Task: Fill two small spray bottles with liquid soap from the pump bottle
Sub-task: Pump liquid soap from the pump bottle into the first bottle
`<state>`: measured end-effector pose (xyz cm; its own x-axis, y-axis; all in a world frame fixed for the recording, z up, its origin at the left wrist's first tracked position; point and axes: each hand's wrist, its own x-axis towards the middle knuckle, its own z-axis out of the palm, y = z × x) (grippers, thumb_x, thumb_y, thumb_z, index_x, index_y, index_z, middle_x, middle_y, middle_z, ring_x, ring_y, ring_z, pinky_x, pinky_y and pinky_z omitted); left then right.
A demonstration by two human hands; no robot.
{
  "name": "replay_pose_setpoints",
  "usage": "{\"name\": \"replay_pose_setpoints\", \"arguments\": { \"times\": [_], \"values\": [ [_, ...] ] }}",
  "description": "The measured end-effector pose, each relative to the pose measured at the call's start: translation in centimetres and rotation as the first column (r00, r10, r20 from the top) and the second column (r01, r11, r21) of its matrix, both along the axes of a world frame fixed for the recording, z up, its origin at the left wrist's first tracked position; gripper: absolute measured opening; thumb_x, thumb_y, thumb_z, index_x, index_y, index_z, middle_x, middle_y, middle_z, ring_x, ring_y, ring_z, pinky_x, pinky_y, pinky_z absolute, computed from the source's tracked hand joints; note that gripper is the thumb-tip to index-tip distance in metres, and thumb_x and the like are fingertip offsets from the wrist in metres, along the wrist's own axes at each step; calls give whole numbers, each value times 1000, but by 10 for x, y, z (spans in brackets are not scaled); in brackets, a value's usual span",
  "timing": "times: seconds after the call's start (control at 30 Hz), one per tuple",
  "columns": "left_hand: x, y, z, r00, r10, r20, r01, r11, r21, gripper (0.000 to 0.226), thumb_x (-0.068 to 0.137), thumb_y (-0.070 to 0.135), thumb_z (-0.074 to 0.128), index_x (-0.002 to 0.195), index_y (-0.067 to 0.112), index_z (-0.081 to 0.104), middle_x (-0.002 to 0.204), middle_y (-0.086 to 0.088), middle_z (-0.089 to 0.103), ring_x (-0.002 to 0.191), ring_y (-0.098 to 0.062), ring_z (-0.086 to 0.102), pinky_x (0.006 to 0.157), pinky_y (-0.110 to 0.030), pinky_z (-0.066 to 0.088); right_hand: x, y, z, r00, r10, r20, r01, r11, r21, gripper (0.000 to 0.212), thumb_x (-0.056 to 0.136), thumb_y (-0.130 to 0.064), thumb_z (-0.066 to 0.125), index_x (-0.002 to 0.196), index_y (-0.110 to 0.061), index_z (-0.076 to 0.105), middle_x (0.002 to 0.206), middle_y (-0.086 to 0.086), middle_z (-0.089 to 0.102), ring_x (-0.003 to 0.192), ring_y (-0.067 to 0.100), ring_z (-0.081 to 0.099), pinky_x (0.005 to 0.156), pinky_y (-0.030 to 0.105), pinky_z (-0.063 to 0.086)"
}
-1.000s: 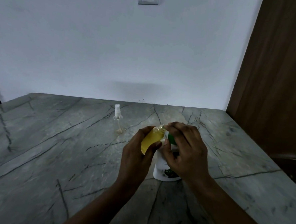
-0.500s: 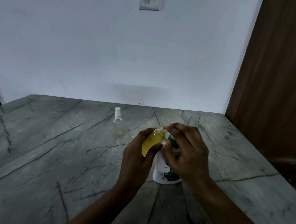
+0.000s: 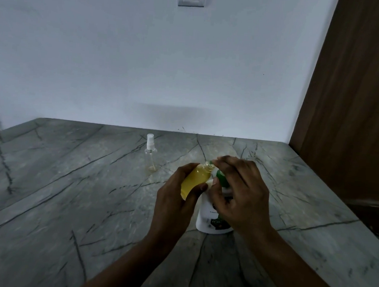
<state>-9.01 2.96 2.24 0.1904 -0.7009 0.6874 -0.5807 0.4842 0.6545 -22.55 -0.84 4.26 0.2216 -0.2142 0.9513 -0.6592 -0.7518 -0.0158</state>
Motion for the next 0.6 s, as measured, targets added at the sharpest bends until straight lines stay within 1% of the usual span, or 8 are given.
{"name": "replay_pose_setpoints", "arguments": {
  "times": [0.13,0.2,0.4,0.5,0.6],
  "values": [
    [-1,1,1,1000,-3,-1,3,1000,17,36,83,32,61,118,27,53,102,23,57,96,5,56,75,-7,43,-2,0,1,1000,11,-8,-11,1000,4,32,84,-21,53,105,-1,66,102,14,65,97,20,52,83,16,37],
    [-1,1,0,1000,-1,-2,1,1000,18,35,84,30,62,118,26,53,103,20,59,95,4,56,75,-7,43,-2,0,1,1000,11,-10,-11,1000,4,31,84,-21,53,106,-2,64,102,14,65,97,20,51,83,16,37],
    [0,-1,-2,1000,-6,0,6,1000,19,36,84,30,62,118,21,55,106,13,62,92,3,58,75,-10,45,0,-2,0,1000,2,4,-2,1000,3,31,84,-20,53,101,1,68,101,14,66,97,19,52,83,17,39],
    [0,-1,-3,1000,-11,-3,11,1000,21,36,84,30,61,118,21,54,107,13,62,94,3,58,75,-10,45,1,-3,-3,1000,1,11,-1,1000,-17,30,83,-20,54,100,1,69,99,14,67,95,19,52,83,17,38],
    [1,-1,-2,1000,-19,-5,19,1000,11,36,84,29,62,118,20,54,108,14,63,95,4,58,75,-11,45,0,-5,-6,1000,15,5,-15,999,-28,30,83,-20,55,104,-2,64,100,14,66,96,19,52,83,17,38]
  ]
}}
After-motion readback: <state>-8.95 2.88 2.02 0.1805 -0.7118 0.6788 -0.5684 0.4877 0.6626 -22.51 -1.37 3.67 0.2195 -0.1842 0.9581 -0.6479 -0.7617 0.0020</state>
